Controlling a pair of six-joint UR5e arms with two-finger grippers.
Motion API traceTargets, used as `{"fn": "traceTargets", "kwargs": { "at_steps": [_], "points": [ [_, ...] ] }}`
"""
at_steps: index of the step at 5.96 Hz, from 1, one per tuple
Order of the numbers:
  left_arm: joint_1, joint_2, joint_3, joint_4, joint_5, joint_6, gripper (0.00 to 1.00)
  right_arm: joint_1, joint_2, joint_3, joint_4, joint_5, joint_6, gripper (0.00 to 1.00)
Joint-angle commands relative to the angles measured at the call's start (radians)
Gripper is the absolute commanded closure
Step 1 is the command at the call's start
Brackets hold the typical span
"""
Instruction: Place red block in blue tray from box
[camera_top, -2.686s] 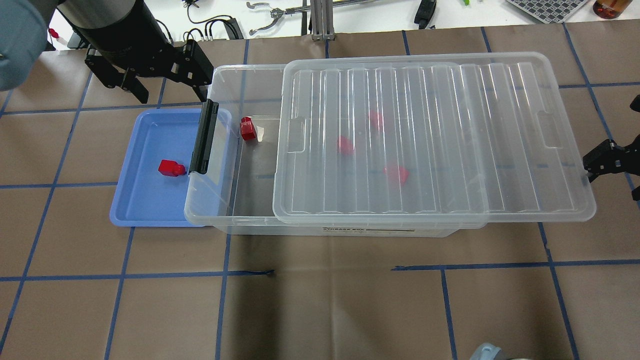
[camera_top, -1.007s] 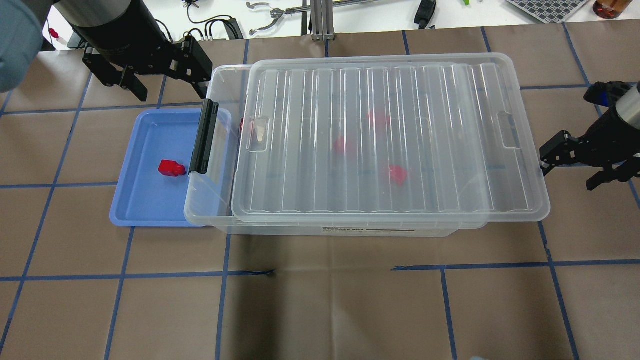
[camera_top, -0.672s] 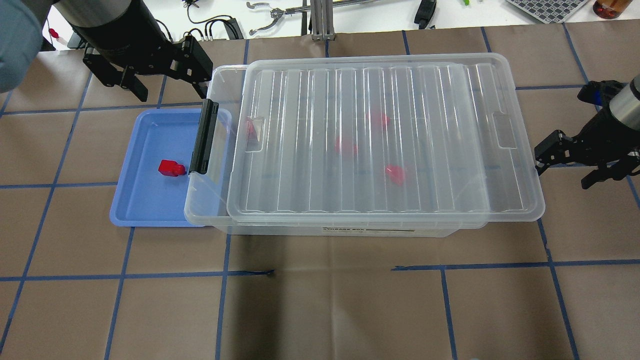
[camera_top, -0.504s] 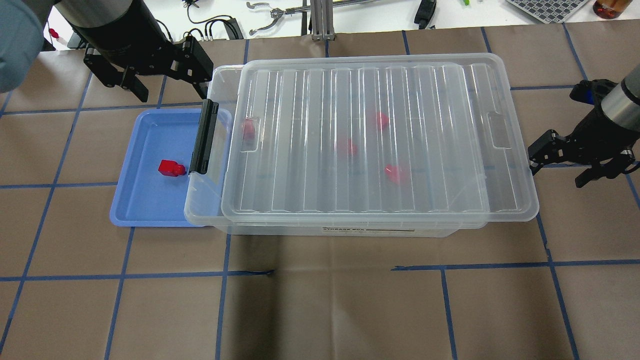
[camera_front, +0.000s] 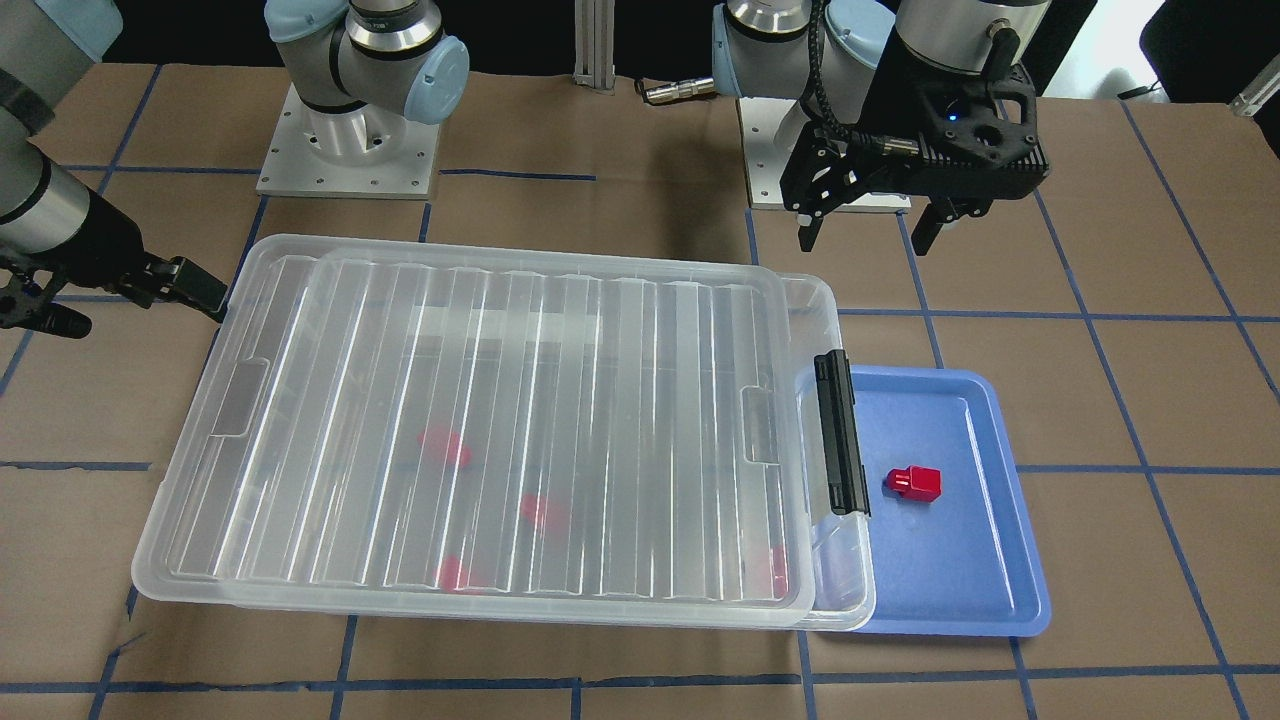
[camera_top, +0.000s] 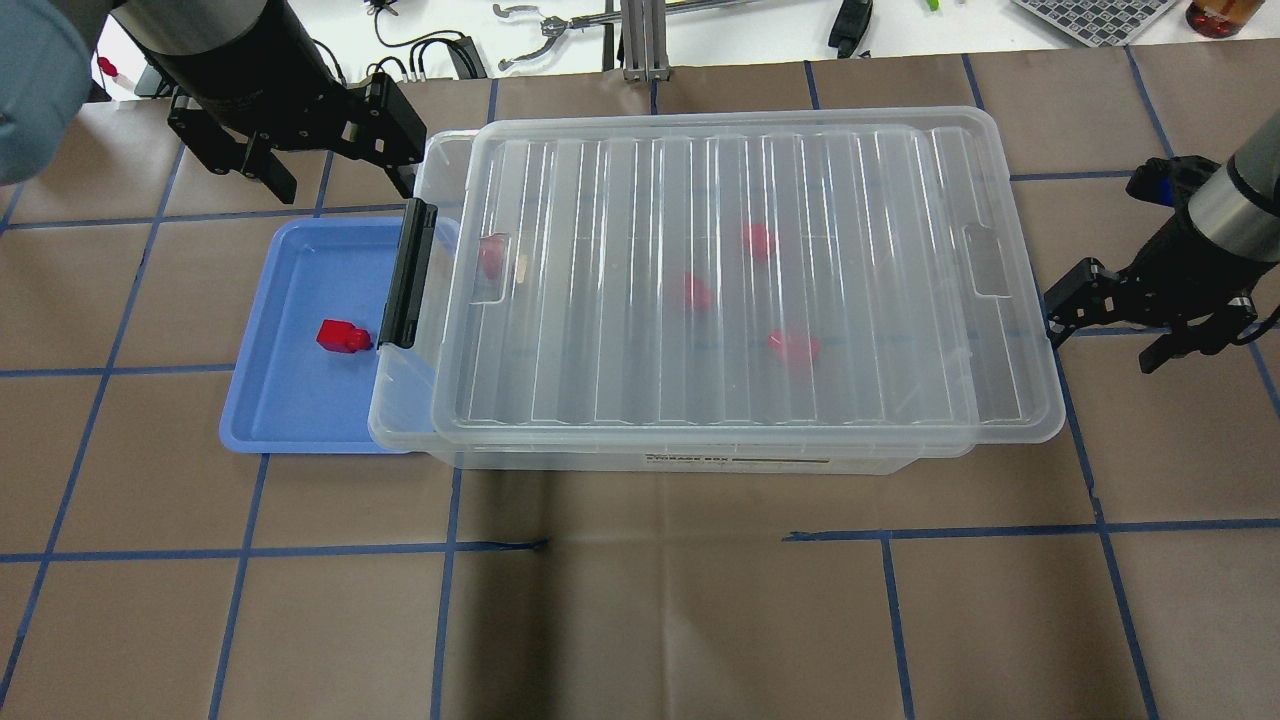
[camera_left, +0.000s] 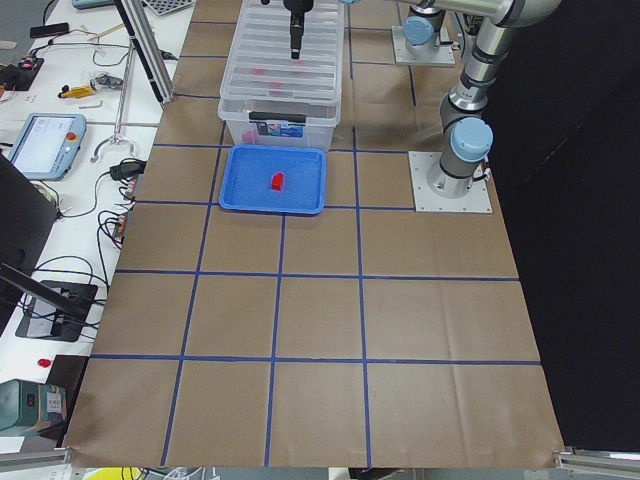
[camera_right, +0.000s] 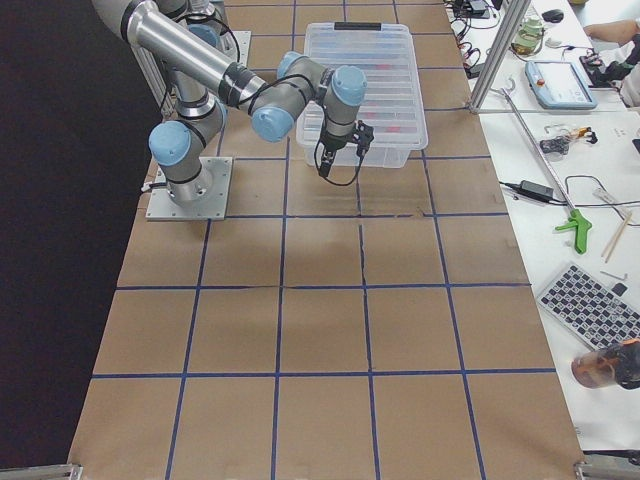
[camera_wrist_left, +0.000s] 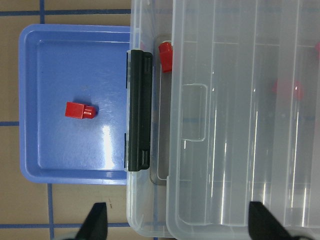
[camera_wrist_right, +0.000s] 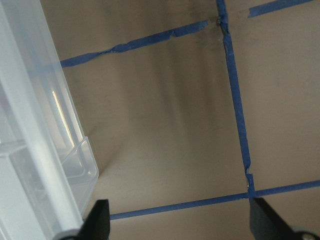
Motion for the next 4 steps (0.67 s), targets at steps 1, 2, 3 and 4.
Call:
{"fn": "traceTargets", "kwargs": {
  "at_steps": [1, 2, 3, 4],
  "points": [
    [0.001, 0.002, -0.003, 0.0, 0.004, 0.005, 0.01, 0.031, 0.0, 0.0, 0.0, 0.0, 0.028, 0.0],
    [0.003, 0.002, -0.001, 0.0, 0.002, 0.006, 0.01, 0.042, 0.0, 0.0, 0.0, 0.002, 0.042, 0.0],
    [0.005, 0.005, -0.003, 0.0, 0.007, 0.012, 0.01, 0.045, 0.0, 0.0, 0.002, 0.017, 0.047, 0.0],
    [0.008, 0.005, -0.003, 0.0, 0.007, 0.014, 0.01, 0.045, 0.0, 0.0, 0.002, 0.019, 0.047, 0.0]
  ]
}}
